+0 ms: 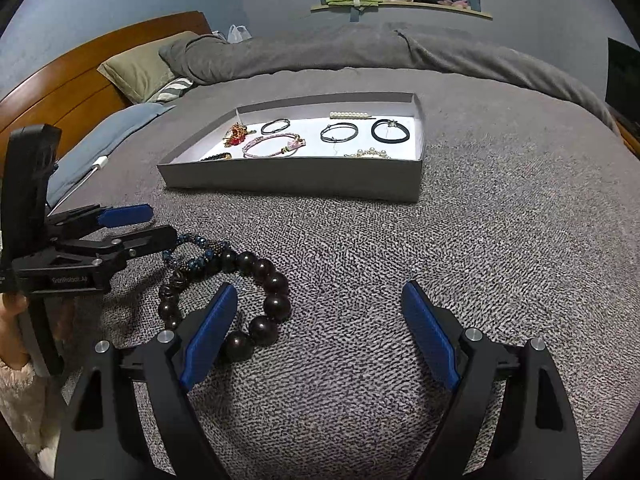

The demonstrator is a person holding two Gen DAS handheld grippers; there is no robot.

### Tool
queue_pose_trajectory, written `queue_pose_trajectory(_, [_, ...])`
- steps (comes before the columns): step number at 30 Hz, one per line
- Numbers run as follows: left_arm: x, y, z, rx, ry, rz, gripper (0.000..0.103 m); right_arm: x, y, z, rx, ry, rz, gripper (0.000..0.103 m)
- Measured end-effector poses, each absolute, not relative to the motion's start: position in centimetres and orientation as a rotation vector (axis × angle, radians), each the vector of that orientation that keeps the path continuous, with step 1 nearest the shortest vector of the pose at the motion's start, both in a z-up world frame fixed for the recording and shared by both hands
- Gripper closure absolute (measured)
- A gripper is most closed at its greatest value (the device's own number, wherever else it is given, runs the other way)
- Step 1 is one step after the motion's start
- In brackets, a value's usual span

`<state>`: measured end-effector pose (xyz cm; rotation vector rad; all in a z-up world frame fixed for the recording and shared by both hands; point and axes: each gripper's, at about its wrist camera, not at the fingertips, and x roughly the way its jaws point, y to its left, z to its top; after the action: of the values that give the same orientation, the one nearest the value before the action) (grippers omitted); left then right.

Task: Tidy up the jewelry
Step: 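Move both open grippers back to the blue and dark bead bracelets, then grasp the blue bead bracelet with the left gripper while the right grasps the dark bead bracelet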

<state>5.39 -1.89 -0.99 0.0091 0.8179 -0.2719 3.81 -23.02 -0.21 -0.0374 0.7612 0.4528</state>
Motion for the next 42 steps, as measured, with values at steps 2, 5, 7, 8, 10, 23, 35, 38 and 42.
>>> queue_pose_trajectory(2, [5.6, -2.2, -1.3, 0.022, 0.841, -0.282, 0.040, 3.6, -22.9, -0.2, -0.055, 0.757, 0.454, 0.020])
queue_pose_trajectory(5, [5.6, -2.5, -1.7, 0.037, 0.860, -0.290, 0.048, 3.3, -22.6, -0.4, -0.090, 0.753, 0.451, 0.023])
queue_pose_trajectory(7, [5.6, -2.5, -1.6, 0.025, 0.867, -0.317, 0.057, 3.2, -22.5, -0.5, -0.082, 0.758, 0.470, 0.030])
queue_pose_trajectory(8, [5.6, -2.5, -1.6, 0.020, 0.870, -0.328, 0.062, 3.2, -22.5, -0.4, -0.080, 0.759, 0.474, 0.032])
queue_pose_trajectory(10, [5.6, -2.8, -1.8, 0.029, 0.878, -0.339, 0.064, 3.2, -22.3, -0.6, -0.072, 0.767, 0.489, 0.036])
queue_pose_trajectory(23, [5.6, -3.5, -2.1, 0.041, 0.899, -0.399, 0.095, 3.8, -21.6, -1.1, -0.039, 0.806, 0.526, 0.089])
queue_pose_trajectory(35, [3.8, -1.6, 3.6, 0.001, 0.682, -0.380, 0.095, 2.9, -22.6, 1.7, -0.025, 0.681, 0.498, 0.089])
queue_pose_trajectory(38, [3.9, -1.2, 4.9, 0.008, 0.652, -0.354, 0.095, 3.2, -23.0, 3.4, -0.043, 0.635, 0.465, 0.089])
queue_pose_trajectory(42, [5.1, -0.4, 7.3, 0.000, 0.605, -0.315, 0.095, 4.6, -23.7, 5.6, -0.044, 0.594, 0.415, 0.089])
